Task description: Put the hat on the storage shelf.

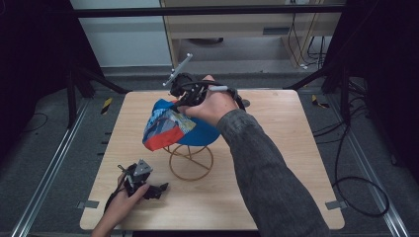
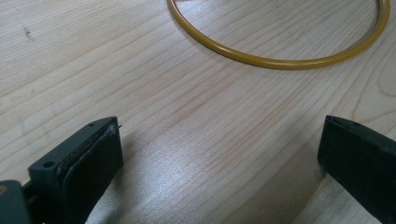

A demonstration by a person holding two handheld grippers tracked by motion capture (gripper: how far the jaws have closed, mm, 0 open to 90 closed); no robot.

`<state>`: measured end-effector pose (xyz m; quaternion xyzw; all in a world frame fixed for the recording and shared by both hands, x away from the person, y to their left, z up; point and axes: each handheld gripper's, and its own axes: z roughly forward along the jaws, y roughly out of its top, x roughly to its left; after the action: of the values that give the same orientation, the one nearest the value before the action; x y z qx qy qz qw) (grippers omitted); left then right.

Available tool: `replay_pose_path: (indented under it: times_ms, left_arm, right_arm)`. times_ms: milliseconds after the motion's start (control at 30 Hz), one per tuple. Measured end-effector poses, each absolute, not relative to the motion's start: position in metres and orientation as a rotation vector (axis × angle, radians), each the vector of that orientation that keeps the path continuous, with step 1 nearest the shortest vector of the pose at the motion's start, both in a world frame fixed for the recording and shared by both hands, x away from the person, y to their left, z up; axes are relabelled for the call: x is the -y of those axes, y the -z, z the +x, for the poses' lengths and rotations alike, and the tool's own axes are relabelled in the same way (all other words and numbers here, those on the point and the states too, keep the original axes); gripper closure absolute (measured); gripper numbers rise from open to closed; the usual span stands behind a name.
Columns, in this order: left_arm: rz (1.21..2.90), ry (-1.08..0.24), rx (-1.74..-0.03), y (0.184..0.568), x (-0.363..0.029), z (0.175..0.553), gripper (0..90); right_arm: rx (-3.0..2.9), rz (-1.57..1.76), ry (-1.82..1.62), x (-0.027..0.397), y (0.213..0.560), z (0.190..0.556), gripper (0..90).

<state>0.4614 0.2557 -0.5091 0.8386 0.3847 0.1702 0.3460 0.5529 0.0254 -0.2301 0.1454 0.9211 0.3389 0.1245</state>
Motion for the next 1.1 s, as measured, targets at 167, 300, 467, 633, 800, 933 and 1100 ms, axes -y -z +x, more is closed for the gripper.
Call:
replay_pose_path:
  times_ms: [167,300,467,633,800,933,1100]
  left_arm:
    - [2.176,-0.442,-0.999,0.5091,-0.2557,0.4614,0.0]
    - [2.176,-0.442,-0.999,0.5091,-0.2557,0.4614,0.0]
    - [2.177,-0.442,-0.998,0.5091,-0.2558,0.4614,0.0]
    - [2.176,-0.441,-0.999,0.5091,-0.2558,0.4614,0.0]
    - [2.176,-0.442,-0.999,0.5091,-0.2557,0.4614,0.0]
    - [2.176,-0.442,-0.999,0.5091,-0.2557,0.4614,0.0]
    - [2.177,-0.442,-0.999,0.5091,-0.2558,0.4614,0.0]
  right_arm:
    - [-2.688,0.427,-0.988,-0.0241,0.2312,0.5507,89.6]
    - [-2.691,0.436,-0.992,-0.0221,0.2321,0.5503,89.4]
    - [-2.690,0.434,-0.994,-0.0250,0.2328,0.5523,89.4]
    - [-2.699,0.427,-0.984,-0.0299,0.2334,0.5531,89.2]
    - [-2.698,0.425,-0.989,-0.0303,0.2339,0.5532,87.9]
    - [-2.698,0.427,-0.993,-0.0299,0.2346,0.5533,85.7]
    - [-2.696,0.432,-0.995,-0.0290,0.2355,0.5528,81.0]
